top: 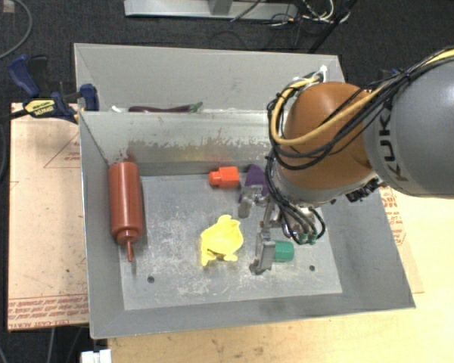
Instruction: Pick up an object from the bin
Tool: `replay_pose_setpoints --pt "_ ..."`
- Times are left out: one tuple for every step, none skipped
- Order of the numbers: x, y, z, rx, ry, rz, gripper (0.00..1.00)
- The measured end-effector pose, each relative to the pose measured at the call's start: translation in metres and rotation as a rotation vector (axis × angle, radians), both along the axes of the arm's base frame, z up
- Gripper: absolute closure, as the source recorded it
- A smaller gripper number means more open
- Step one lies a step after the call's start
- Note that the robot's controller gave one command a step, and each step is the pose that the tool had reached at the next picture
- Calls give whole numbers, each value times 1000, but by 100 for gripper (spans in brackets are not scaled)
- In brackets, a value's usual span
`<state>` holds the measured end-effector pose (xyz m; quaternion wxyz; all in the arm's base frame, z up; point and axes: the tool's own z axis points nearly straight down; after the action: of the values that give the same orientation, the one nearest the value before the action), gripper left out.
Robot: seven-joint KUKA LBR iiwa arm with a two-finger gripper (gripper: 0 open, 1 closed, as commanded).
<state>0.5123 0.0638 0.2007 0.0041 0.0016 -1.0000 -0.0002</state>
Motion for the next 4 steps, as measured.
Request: replay_pose_setpoints --pt "1 0 4 1 -8 -2 0" --pt "17 -1 -33 2 -15 -21 0" --pt "18 -1 -96 2 -11 34 0" --pt "33 -13 -127 4 -23 44 100"
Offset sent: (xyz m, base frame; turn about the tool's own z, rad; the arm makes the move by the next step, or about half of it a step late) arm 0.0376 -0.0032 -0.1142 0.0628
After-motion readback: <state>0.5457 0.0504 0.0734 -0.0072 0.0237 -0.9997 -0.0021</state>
